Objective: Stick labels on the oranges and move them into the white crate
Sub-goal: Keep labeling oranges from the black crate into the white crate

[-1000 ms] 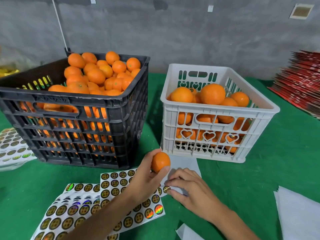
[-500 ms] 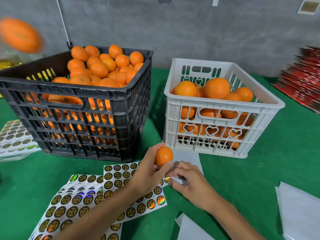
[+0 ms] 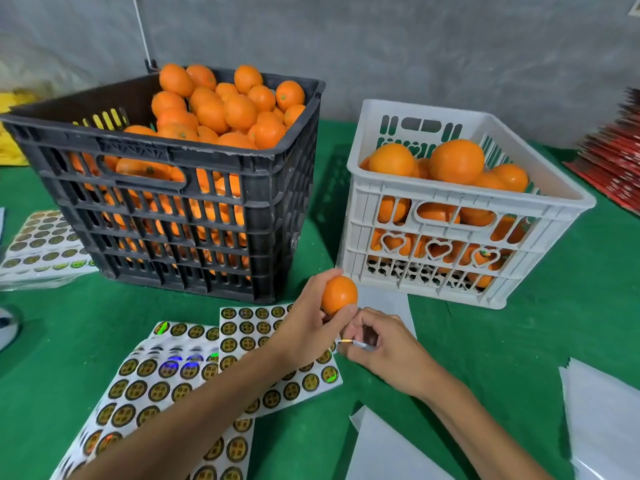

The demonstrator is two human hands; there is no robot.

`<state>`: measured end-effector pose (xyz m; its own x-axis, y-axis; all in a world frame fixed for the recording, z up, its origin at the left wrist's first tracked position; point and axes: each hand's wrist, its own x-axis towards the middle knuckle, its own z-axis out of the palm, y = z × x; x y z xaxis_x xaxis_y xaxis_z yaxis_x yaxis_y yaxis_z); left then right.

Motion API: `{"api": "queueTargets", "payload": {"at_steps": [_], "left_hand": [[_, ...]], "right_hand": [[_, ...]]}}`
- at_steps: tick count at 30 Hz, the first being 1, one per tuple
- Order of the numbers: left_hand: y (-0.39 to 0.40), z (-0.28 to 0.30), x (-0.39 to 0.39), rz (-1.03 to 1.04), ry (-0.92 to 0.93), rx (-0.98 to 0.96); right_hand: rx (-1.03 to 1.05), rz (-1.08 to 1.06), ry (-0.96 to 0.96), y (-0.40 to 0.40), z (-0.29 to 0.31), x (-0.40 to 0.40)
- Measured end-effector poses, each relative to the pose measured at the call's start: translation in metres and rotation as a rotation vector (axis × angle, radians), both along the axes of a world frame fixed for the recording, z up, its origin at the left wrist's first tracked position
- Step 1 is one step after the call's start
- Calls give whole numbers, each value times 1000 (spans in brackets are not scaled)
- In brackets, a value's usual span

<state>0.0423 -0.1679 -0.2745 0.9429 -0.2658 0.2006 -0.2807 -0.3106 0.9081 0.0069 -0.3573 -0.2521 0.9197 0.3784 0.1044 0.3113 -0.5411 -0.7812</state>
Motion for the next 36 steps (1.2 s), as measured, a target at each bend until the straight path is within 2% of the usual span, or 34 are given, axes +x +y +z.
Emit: {"api": "queueTargets", "payload": {"at_steps": [6,11,14,18,22,28,36], "left_hand": [[0,1,-3,-1,-4,20],[0,2,-3,1,-27,29],[0,0,-2,-2,-33,29],[1,0,-1,-15,-28,15],[3,-1,-1,-41,-24,-49],[7,5,-3,-37,36,-127],[24,6,0,-149,80,-29]], "right_hand": [[90,12,130,-2,4,-1],[56,6,182,-2,6,3],[-29,5,129,-2,5,3],[-29,31,48,-5,4,2],[-176,3,-101,-14,2,0],[-148,-39,-194,-13,4,-5],[-191,-12,-139,-24,4,-8]]}}
